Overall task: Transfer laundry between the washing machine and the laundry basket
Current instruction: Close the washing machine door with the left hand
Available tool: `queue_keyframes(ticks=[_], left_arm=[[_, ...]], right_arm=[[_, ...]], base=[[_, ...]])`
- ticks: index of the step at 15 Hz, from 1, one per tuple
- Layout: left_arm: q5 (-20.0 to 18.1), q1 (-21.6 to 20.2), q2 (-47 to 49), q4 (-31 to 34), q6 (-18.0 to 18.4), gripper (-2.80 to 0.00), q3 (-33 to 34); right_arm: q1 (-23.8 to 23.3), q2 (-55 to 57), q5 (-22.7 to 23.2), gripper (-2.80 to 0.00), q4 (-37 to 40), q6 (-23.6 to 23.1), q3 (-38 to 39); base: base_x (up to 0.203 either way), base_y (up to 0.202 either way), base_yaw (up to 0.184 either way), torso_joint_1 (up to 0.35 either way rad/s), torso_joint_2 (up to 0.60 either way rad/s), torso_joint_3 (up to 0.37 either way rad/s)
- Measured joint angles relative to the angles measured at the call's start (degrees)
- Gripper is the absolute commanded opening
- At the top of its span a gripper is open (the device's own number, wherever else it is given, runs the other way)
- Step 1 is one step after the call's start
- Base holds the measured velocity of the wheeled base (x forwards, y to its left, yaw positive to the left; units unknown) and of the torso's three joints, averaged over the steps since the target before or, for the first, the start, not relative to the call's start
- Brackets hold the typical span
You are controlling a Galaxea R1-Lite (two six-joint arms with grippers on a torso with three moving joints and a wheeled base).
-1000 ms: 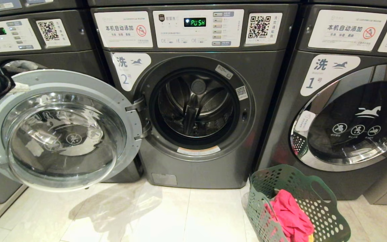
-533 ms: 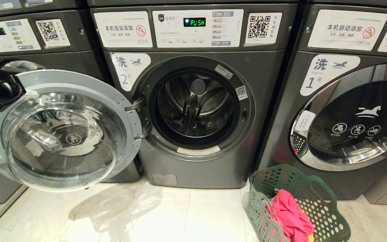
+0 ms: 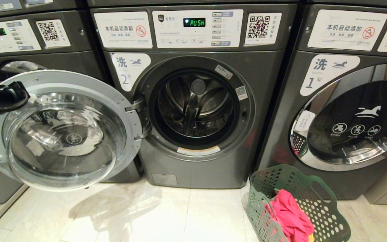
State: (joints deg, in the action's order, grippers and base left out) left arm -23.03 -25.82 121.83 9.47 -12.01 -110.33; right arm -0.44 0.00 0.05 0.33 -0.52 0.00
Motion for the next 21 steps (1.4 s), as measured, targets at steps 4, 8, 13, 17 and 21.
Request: queue_keyframes(ticks=[4, 8, 13, 17, 21], left_arm=[[0.14, 0.45, -2.38, 10.70, 0.00, -2.80, 0.49], [-0.43, 2.38, -6.97, 20.21, -0.41, -2.80, 0.71], [-5.24, 7.30, -17.41, 27.19, -0.22, -2.80, 0.17], [4.38, 7.60, -17.38, 9.74, 1.24, -2.80, -0.09], [13.62, 3.74, -4.35, -16.21, 8.95, -2.80, -0.16]], right_arm=[[0.00, 0.00, 0.06, -2.80, -0.04, -0.24, 0.00], [0.00, 0.00, 0.09, -2.80, -0.06, -0.32, 0.00], [0.00, 0.00, 0.11, -2.80, -0.06, -0.24, 0.00], [0.00, 0.00, -0.02, -2.80, -0.06, 0.45, 0.00], [0.02, 0.00, -0.12, -2.80, -0.04, 0.45, 0.00]], base=[[0.000, 0.000, 0.000, 0.000, 0.00, 0.000], [0.000, 0.000, 0.000, 0.000, 0.00, 0.000], [0.000, 0.000, 0.000, 0.000, 0.00, 0.000], [0.000, 0.000, 0.000, 0.000, 0.00, 0.000], [0.000, 0.000, 0.000, 0.000, 0.00, 0.000]])
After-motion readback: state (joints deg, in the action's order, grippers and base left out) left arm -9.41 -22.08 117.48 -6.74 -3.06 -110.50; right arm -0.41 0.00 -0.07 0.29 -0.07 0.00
